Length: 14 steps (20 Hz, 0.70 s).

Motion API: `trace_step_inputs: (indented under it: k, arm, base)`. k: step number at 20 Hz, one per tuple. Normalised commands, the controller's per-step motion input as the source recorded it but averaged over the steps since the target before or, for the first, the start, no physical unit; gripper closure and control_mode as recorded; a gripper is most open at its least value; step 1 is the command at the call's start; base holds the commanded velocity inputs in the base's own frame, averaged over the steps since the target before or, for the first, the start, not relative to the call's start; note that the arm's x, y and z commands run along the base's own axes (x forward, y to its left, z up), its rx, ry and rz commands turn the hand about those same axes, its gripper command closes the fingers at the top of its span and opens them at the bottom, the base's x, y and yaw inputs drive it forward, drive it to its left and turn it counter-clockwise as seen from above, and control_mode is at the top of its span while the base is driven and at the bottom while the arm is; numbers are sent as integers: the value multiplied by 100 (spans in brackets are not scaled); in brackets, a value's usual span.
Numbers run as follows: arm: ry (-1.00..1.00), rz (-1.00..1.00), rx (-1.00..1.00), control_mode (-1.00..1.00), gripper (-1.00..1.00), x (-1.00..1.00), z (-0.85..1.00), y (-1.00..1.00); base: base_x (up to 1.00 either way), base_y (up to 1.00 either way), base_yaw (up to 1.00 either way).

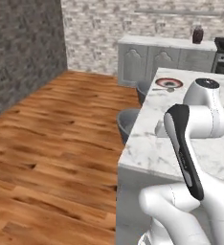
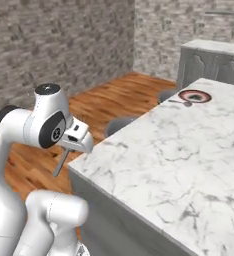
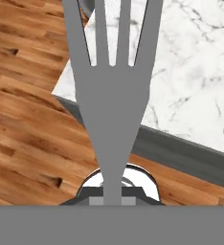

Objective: Take the fork and place it on the left side of the plate. Then take the spoon and place it on the right side of the plate. Make sure they're directly next to the plate.

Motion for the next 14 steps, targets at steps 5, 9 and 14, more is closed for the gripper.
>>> trace_step_inputs:
  k: [5, 9, 14]
  arm:
    - [0, 0, 0, 100, 100, 0, 0, 0]
    - [0, 0, 0, 100, 100, 0, 0, 0]
    - [0, 0, 0, 100, 100, 0, 0, 0]
  base:
    - [65, 73, -46]
    - [53, 82, -42]
    - [39, 100, -31]
